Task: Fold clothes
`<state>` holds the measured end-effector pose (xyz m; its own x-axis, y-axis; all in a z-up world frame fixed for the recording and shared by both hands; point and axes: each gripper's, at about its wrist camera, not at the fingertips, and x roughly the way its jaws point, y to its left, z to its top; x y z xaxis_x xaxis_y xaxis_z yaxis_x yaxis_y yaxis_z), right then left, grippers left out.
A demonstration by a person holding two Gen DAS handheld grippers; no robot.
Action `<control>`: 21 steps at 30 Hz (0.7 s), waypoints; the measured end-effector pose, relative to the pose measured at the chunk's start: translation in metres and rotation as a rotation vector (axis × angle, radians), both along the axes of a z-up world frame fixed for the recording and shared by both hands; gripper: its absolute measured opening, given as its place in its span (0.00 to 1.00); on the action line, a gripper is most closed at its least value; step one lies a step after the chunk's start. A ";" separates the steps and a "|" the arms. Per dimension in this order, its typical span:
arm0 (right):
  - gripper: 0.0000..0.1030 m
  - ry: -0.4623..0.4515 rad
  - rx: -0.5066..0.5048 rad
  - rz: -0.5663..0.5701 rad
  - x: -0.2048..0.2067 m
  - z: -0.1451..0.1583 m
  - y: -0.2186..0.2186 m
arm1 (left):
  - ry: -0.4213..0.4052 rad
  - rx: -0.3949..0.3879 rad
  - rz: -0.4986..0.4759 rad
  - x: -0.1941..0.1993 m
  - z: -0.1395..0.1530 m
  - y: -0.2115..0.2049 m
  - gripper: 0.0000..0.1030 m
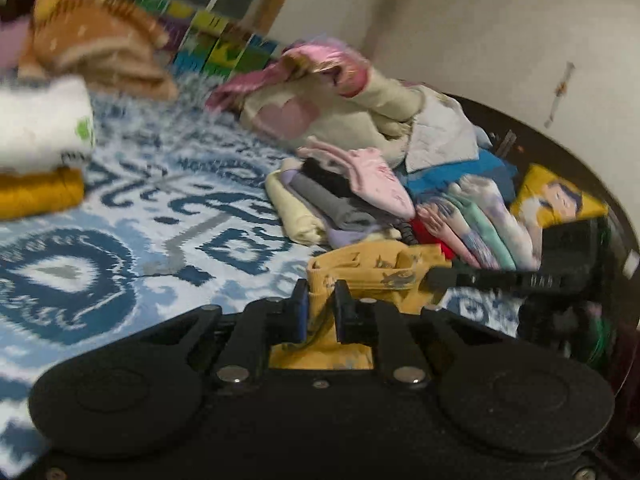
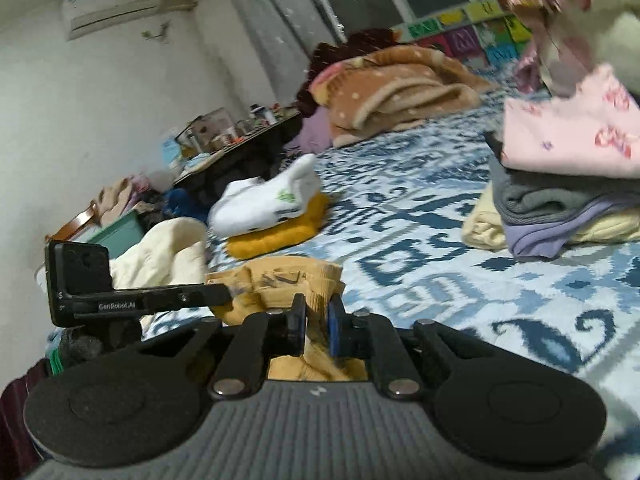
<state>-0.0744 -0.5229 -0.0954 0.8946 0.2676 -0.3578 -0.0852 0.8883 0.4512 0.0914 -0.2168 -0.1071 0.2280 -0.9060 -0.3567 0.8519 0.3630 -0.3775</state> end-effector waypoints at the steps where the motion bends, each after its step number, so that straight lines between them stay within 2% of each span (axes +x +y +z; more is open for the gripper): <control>1: 0.13 -0.007 -0.017 0.003 -0.012 0.005 0.008 | -0.040 0.010 0.001 -0.015 0.005 0.006 0.10; 6: 0.12 -0.048 -0.150 0.015 -0.071 0.014 0.055 | -0.219 0.067 -0.014 -0.088 0.016 0.037 0.10; 8: 0.12 -0.052 -0.230 0.033 -0.091 0.012 0.075 | -0.299 0.122 -0.019 -0.116 0.013 0.045 0.10; 15: 0.12 -0.020 -0.641 0.172 -0.137 -0.025 0.151 | -0.534 0.310 -0.061 -0.185 -0.025 0.054 0.10; 18: 0.14 0.016 -0.725 0.197 -0.151 -0.037 0.168 | -0.621 0.388 -0.122 -0.209 -0.039 0.056 0.10; 19: 0.18 0.058 -0.720 0.200 -0.154 -0.040 0.169 | -0.642 0.428 -0.158 -0.218 -0.044 0.057 0.10; 21: 0.28 0.139 -0.720 0.210 -0.160 -0.045 0.172 | -0.646 0.545 -0.249 -0.229 -0.055 0.059 0.30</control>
